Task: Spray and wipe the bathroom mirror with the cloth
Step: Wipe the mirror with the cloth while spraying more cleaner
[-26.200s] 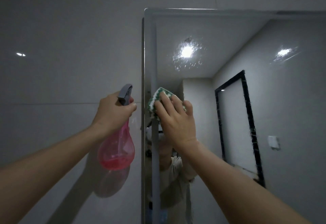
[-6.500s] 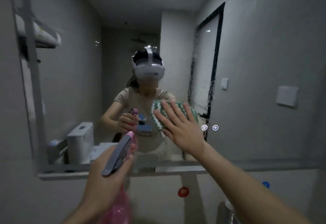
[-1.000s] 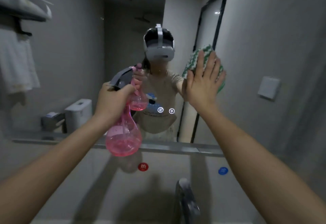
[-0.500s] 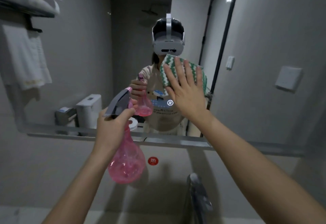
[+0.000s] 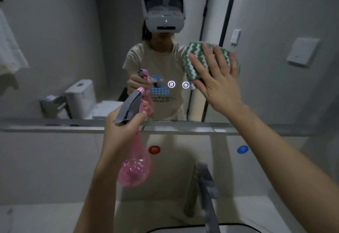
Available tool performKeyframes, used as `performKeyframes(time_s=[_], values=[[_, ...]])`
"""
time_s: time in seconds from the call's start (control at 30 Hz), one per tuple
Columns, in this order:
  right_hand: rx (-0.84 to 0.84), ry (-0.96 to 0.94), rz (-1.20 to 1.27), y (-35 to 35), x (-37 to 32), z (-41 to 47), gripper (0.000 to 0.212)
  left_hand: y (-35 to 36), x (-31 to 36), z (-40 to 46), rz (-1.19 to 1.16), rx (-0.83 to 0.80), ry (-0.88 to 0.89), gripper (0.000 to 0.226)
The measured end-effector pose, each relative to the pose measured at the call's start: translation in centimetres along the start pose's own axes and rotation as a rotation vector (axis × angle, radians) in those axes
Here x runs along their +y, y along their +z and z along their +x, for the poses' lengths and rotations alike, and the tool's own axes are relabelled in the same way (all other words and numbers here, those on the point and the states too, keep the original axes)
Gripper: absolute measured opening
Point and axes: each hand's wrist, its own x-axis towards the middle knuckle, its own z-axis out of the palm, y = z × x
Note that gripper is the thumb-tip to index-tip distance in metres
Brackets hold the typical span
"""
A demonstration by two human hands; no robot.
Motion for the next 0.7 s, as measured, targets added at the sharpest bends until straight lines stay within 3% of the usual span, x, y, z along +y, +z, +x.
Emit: performKeyframes(time_s=[0.03, 0.23, 0.43, 0.53, 0.6, 0.7], values=[[0.002, 0.026, 0.014, 0.1, 0.1, -0.6, 0.054, 0.2, -0.4, -0.1, 0.004, -0.003, -0.006, 0.008], [0.003, 0.189, 0.098, 0.6, -0.8, -3.5, 0.054, 2.3, -1.9, -0.9, 0.051, 0.01, -0.026, 0.024], [-0.118, 0.283, 0.238, 1.3, -3.6, -7.4, 0.064, 3.9, -3.0, -2.9, 0.083, 0.037, -0.043, 0.022], [-0.036, 0.274, 0.235, 1.5, -5.1, -9.0, 0.06, 4.9, -3.1, -3.8, 0.107, 0.023, 0.02, 0.024], [0.019, 0.24, 0.247, 1.3, -5.2, -9.5, 0.055, 5.3, -3.0, -4.0, 0.143, -0.009, 0.074, 0.013], [0.01, 0.128, 0.24, 1.1, -3.3, -9.8, 0.052, 5.9, -2.9, -4.0, 0.141, 0.002, 0.036, 0.015]])
